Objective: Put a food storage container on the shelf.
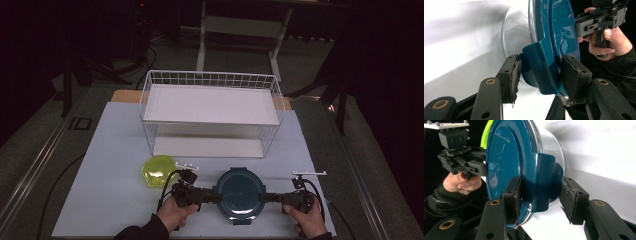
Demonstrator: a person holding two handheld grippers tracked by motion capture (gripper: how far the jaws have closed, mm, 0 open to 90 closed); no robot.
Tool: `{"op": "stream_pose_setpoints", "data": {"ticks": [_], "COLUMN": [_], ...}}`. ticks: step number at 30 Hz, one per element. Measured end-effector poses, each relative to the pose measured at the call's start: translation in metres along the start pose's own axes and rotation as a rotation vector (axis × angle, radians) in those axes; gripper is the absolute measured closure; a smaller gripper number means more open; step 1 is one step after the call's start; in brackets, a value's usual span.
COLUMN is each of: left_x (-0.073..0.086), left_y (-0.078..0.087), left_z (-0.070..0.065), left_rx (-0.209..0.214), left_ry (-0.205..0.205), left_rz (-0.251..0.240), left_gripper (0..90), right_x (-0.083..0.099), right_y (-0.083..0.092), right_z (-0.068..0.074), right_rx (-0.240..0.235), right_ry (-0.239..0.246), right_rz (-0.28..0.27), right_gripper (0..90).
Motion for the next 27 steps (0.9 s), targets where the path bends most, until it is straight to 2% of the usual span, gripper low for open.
{"op": "stream_pose_setpoints", "data": {"ticks": [2,9,10,11,12,13,15,21,27], "left_x": [0.0,-0.002,-0.002,-0.003,-0.004,-0.005,-0.006,-0.012,-0.023], "left_y": [0.001,0.001,0.002,0.003,0.004,0.005,0.006,0.015,0.025], "left_z": [0.0,-0.008,-0.008,-0.007,-0.007,-0.007,-0.006,-0.012,-0.02], "left_rx": [0.004,-0.021,-0.02,-0.013,-0.017,-0.022,-0.023,-0.032,-0.029], "left_ry": [0.023,0.015,0.026,0.055,0.058,0.048,0.052,0.037,0.018], "left_rz": [-0.012,-0.006,-0.007,-0.017,-0.017,-0.017,-0.02,-0.018,-0.024], "left_gripper": [50.6,51.6,51.8,54.1,55.5,55.6,56.1,56.1,56.1], "right_x": [0.001,0.004,0.005,0.005,0.006,0.007,0.007,0.003,-0.004], "right_y": [0.0,0.003,0.004,0.004,0.004,0.005,0.005,0.006,0.012], "right_z": [0.0,0.001,0.001,0.001,0.002,0.005,0.008,0.016,0.03], "right_rx": [0.0,0.005,0.006,0.008,0.0,0.015,0.03,0.025,0.025], "right_ry": [-0.005,-0.029,-0.024,-0.022,-0.019,-0.001,0.014,0.024,0.053], "right_rz": [-0.004,-0.012,-0.014,-0.015,-0.015,-0.019,-0.022,-0.034,-0.045], "right_gripper": [53.4,54.3,54.4,54.7,54.8,54.7,54.6,54.6,54.7]}}
Point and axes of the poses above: each handheld gripper's, and its own axes: y roughly backward along the jaws, x roughly out of its underside, z roughly to its left, the point moved 6 cm from there along -y, roughly forward along the jaws, and after that the axes turned 6 degrees about -y, right-handed, at the moved point
